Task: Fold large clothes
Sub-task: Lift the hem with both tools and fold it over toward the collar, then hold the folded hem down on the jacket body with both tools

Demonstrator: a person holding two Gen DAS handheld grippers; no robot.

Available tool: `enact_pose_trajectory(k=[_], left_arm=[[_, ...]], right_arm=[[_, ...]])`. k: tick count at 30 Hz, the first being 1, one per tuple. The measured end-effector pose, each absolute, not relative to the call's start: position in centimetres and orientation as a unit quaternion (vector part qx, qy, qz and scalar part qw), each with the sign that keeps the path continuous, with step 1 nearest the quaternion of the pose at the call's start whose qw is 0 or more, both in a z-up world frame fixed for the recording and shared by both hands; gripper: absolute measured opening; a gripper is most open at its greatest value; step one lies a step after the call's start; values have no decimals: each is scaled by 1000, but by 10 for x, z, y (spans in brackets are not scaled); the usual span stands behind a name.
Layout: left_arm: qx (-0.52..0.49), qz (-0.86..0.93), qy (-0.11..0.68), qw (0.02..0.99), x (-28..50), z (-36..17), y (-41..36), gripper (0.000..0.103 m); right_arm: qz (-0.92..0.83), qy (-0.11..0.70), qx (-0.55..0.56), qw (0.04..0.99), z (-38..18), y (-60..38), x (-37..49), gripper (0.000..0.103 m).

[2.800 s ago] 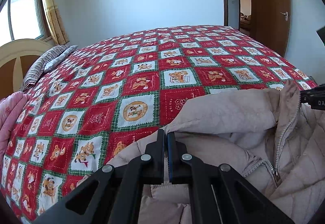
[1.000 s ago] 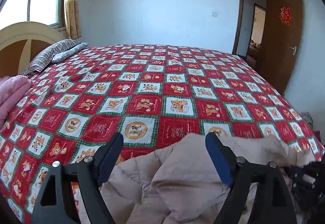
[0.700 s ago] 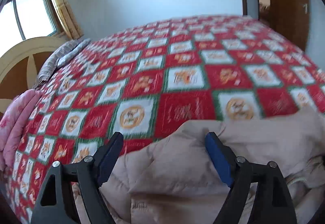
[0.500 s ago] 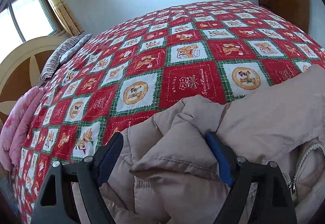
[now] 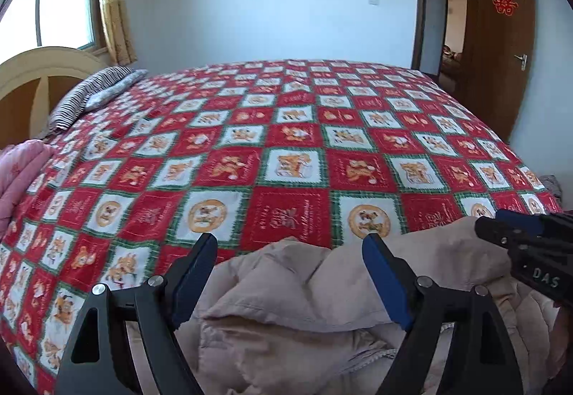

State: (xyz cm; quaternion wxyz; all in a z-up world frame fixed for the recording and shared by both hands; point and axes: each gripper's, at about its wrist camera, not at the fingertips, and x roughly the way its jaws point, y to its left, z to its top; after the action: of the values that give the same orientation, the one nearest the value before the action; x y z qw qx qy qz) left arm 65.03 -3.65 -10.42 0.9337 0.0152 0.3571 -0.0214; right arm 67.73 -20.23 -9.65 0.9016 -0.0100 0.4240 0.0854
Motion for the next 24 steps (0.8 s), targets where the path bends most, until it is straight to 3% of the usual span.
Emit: enact_pose_trajectory(k=[1,4,7,14,24], left_arm=[[21,-12,373,927,660,-115,-38,84],[4,-7,445,896,683,-159,-30,84],[-21,-20,442,896,683,-166,-24,87],[26,3,447,894,684,-180,-40,97],[51,24,445,894,686,-186,-44,102]], right_arm=[[85,437,-2,895,-105,-204,679,23],[82,464,3,882,-128,-208,675,23],[85,467,1,880,-144,-214,667,21],[80,469,-16,879,-158,-211,666,20],[49,446,-66,891,-168,-196,663,20]])
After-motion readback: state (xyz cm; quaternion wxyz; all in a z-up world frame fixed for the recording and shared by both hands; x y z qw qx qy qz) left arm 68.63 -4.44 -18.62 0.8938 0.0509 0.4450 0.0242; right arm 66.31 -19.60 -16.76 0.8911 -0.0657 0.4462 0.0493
